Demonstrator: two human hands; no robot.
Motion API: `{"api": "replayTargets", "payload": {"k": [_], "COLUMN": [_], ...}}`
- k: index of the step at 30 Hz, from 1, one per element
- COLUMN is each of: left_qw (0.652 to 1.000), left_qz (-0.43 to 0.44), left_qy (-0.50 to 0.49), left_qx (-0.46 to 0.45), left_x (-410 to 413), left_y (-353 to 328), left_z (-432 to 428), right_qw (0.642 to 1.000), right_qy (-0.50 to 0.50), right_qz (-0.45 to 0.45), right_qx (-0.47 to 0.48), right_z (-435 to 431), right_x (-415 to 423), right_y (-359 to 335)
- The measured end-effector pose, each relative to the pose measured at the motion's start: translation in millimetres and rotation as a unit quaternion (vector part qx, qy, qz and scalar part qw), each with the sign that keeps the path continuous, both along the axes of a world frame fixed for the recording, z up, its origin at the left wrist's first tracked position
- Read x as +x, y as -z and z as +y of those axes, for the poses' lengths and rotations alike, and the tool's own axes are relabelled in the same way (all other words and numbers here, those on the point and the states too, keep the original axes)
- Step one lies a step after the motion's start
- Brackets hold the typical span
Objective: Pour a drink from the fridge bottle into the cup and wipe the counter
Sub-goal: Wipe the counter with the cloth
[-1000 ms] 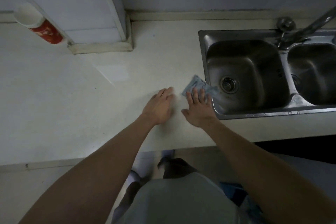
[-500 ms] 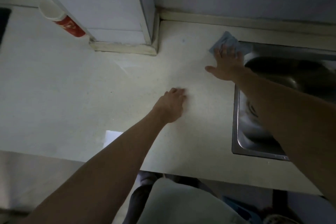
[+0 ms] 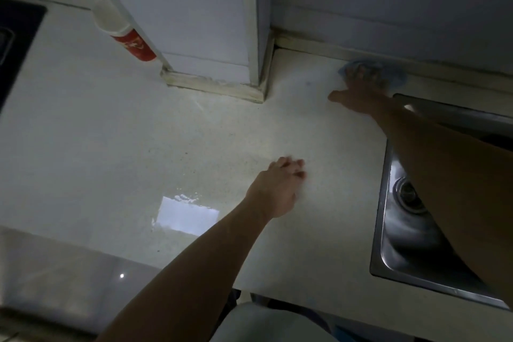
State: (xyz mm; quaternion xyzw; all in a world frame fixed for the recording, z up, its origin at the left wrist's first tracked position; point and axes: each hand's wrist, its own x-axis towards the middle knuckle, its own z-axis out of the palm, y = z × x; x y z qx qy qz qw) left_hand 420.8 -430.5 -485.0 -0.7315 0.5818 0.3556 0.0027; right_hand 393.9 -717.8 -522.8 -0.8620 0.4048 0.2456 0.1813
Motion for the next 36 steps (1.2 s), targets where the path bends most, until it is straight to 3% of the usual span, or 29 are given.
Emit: {"api": "replayTargets", "payload": {"k": [12,24,36], "left_qw": [0.999,0.999,0.998], "left_qz": [-0.005,0.015,0.008], "left_qy": [-0.032,-0.049,-0.059], "left_qx": [-0.014,-0.004,-0.004], "left_x": [-5,-5,-7], "left_y": [10,14,18], "left_z": [0,2,2], "right_qw": [0.985,0.949,0.976], "right_qy": [-0.161,-0.286,-0.074], "right_qz": [-0.054,-0.088,-0.057], "right_qx": [-0.007,-0.103,-0.196], "right_z": [73,59,14], "right_x": [96,53,-80], "right_y": [-4,2,5]}}
